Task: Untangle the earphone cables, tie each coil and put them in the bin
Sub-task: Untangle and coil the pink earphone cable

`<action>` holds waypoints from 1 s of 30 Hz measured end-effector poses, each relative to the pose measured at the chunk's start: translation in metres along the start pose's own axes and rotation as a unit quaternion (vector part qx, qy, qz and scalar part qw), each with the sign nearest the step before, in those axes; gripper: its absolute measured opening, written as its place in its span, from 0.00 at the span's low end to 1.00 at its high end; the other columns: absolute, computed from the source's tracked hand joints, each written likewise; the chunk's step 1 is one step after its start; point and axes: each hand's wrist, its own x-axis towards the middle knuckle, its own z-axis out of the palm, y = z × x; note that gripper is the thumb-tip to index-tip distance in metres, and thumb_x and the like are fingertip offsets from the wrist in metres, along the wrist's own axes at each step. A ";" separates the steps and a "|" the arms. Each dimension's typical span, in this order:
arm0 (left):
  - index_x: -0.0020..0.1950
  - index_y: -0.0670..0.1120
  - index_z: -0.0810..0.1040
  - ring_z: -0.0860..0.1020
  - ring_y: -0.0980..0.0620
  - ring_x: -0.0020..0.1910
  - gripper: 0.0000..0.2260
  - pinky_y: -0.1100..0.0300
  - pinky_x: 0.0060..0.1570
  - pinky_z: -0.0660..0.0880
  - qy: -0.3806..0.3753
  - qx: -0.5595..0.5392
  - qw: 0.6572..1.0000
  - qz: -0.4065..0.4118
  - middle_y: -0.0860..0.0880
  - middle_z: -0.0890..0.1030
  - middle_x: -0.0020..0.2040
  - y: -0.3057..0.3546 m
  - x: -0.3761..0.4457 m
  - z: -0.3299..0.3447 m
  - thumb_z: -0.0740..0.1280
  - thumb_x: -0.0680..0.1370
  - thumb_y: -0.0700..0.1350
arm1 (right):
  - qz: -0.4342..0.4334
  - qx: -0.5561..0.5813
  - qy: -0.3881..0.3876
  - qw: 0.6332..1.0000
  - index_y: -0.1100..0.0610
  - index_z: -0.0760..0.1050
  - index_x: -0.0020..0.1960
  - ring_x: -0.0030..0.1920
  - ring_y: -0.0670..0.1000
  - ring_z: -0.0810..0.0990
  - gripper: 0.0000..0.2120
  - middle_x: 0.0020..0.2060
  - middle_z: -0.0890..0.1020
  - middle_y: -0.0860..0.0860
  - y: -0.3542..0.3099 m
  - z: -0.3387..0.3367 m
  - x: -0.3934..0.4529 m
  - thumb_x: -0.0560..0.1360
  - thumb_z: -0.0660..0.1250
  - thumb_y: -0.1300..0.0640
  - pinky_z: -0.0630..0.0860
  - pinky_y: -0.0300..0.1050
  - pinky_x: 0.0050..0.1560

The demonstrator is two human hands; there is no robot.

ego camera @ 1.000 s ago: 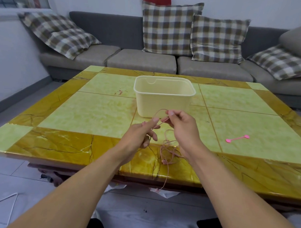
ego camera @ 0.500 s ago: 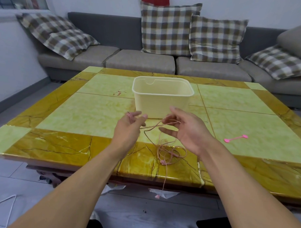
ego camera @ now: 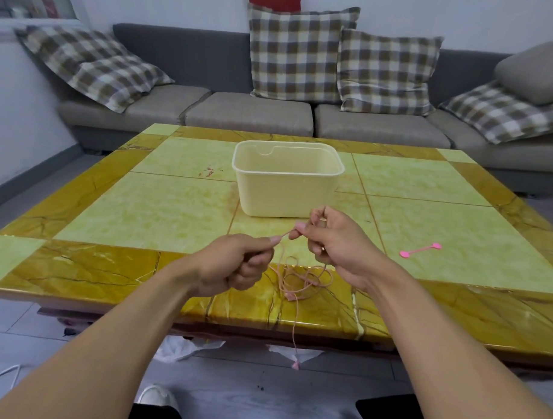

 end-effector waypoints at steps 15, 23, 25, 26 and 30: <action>0.70 0.34 0.65 0.84 0.46 0.57 0.14 0.59 0.55 0.81 0.163 -0.434 0.854 0.236 0.42 0.84 0.60 0.023 0.019 0.019 0.52 0.86 0.35 | 0.077 -0.175 -0.094 0.977 0.53 0.82 0.61 0.31 0.49 0.70 0.16 0.27 0.74 0.47 0.025 0.038 -0.018 0.86 0.55 0.56 0.68 0.42 0.35; 0.80 0.40 0.54 0.82 0.50 0.60 0.21 0.59 0.62 0.77 0.317 -0.090 0.908 0.258 0.47 0.83 0.60 -0.004 0.031 -0.003 0.49 0.86 0.34 | -0.068 -0.306 -0.113 0.943 0.48 0.80 0.47 0.30 0.45 0.74 0.12 0.27 0.76 0.45 0.014 0.033 -0.034 0.84 0.60 0.50 0.79 0.52 0.42; 0.78 0.40 0.59 0.83 0.51 0.55 0.19 0.62 0.56 0.78 0.289 -0.016 0.927 0.239 0.45 0.84 0.58 -0.007 0.028 0.000 0.50 0.86 0.34 | -0.090 -0.258 -0.058 0.960 0.51 0.77 0.45 0.30 0.46 0.74 0.12 0.28 0.77 0.46 0.008 0.025 -0.035 0.84 0.61 0.52 0.76 0.47 0.36; 0.77 0.40 0.61 0.84 0.52 0.53 0.19 0.62 0.55 0.78 0.268 0.010 0.936 0.226 0.45 0.84 0.57 -0.007 0.026 0.002 0.51 0.86 0.34 | -0.105 -0.243 -0.028 0.964 0.53 0.76 0.45 0.30 0.46 0.73 0.11 0.28 0.77 0.47 0.006 0.020 -0.035 0.84 0.61 0.52 0.73 0.44 0.36; 0.72 0.39 0.68 0.82 0.51 0.40 0.15 0.59 0.44 0.77 0.163 0.049 0.976 0.136 0.46 0.85 0.47 -0.008 0.016 0.011 0.53 0.86 0.35 | -0.160 -0.197 0.063 0.965 0.52 0.76 0.45 0.27 0.46 0.69 0.10 0.28 0.77 0.47 0.003 0.009 -0.033 0.84 0.62 0.53 0.68 0.40 0.32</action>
